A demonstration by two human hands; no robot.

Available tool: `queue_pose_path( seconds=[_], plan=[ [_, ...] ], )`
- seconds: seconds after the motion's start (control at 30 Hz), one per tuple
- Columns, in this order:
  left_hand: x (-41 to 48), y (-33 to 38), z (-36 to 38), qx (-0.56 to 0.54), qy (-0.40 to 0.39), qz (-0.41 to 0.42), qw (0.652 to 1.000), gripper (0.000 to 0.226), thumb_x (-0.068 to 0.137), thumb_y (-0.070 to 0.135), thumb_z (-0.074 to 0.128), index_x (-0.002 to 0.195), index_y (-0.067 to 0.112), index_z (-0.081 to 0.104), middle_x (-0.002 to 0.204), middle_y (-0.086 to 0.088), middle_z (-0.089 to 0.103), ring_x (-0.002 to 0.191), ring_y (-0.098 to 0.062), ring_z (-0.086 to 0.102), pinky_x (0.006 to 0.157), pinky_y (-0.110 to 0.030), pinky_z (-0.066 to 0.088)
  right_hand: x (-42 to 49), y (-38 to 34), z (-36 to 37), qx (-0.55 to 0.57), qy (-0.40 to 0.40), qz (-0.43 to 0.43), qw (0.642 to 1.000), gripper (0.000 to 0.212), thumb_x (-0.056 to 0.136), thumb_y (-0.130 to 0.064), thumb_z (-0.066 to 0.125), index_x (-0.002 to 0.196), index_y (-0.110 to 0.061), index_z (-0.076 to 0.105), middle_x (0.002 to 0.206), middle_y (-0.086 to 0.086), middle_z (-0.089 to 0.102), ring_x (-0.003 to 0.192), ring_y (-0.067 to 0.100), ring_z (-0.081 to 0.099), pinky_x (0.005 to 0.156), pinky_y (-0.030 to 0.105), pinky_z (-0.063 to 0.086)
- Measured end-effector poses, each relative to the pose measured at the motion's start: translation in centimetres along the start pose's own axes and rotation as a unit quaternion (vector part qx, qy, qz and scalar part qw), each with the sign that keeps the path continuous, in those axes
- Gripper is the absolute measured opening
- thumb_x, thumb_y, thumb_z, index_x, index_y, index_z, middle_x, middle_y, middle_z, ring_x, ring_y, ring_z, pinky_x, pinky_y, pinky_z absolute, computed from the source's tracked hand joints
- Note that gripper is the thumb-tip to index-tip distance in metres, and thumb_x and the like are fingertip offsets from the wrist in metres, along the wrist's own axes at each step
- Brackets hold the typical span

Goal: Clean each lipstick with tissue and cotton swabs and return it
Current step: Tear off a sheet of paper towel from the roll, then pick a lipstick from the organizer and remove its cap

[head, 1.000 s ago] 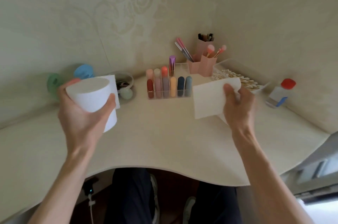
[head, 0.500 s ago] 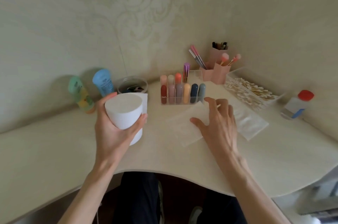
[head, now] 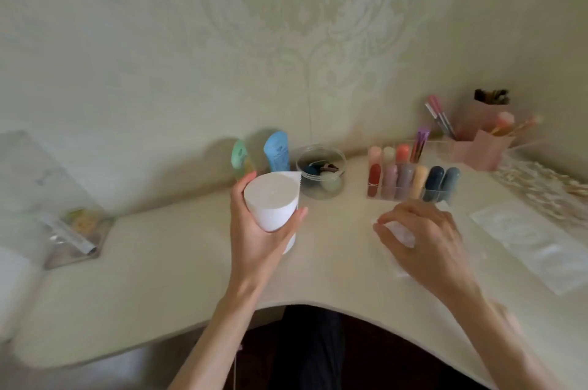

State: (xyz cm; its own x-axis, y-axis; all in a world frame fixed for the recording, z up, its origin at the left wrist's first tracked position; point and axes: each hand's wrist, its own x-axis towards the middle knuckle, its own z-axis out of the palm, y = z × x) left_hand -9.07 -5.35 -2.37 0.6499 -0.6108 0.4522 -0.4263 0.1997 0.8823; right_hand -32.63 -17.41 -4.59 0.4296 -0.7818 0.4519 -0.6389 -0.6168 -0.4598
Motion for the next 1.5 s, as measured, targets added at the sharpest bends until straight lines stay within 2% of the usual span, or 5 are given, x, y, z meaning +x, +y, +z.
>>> queue_pose_path(
  seconds=[0.63,0.83,0.97,1.17,1.5],
  plan=[
    [3.1,-5.1,-11.7,0.060,0.139,-0.066,0.986,0.098,0.070,0.011,0.095,0.145,0.025,0.034,0.140,0.004,0.051,0.120,0.004,0.054,0.095,-0.007,0.043,1.5,-7.1,6.7,0.054,-0.041,-0.072,0.995,0.016,0.082,-0.019,0.085,0.095,-0.025,0.078,0.096,-0.007,0.069,0.091,0.026,0.066,0.082,0.044,0.054],
    [1.9,-3.2,-10.3,0.221,0.202,0.151,0.942,0.081,0.073,0.017,0.094,0.139,0.005,0.050,0.141,-0.003,0.047,0.134,-0.027,0.047,0.111,-0.050,0.042,1.8,-3.9,4.4,-0.005,0.034,-0.015,0.999,0.013,0.080,-0.008,0.084,0.090,-0.016,0.079,0.095,0.003,0.073,0.097,0.032,0.065,0.086,0.048,0.054],
    [0.5,-1.1,-6.1,0.236,0.090,0.244,0.936,0.027,0.086,0.002,0.081,0.111,0.002,0.070,0.115,-0.010,0.059,0.108,-0.027,0.061,0.091,-0.041,0.051,1.6,-2.2,3.4,-0.014,0.038,0.006,0.999,0.013,0.081,-0.010,0.084,0.091,-0.017,0.079,0.099,0.002,0.075,0.101,0.032,0.064,0.086,0.044,0.053],
    [-0.9,-0.6,2.5,0.194,-0.158,0.195,0.948,0.030,0.090,0.012,0.076,0.118,0.020,0.067,0.106,0.013,0.065,0.103,-0.008,0.064,0.089,-0.031,0.053,0.2,0.6,0.6,-0.071,0.053,0.056,0.995,0.011,0.079,-0.014,0.082,0.088,-0.019,0.078,0.091,0.002,0.073,0.090,0.031,0.061,0.078,0.041,0.051],
    [-3.4,-0.5,12.0,0.260,-0.352,0.289,0.851,0.024,0.099,0.036,0.055,0.117,0.034,0.072,0.124,0.015,0.065,0.119,-0.008,0.058,0.092,-0.026,0.043,-2.7,3.5,-2.4,-0.043,0.029,0.049,0.997,0.023,0.092,-0.022,0.063,0.110,-0.022,0.076,0.104,0.001,0.068,0.097,0.027,0.058,0.082,0.040,0.051]
  ],
)
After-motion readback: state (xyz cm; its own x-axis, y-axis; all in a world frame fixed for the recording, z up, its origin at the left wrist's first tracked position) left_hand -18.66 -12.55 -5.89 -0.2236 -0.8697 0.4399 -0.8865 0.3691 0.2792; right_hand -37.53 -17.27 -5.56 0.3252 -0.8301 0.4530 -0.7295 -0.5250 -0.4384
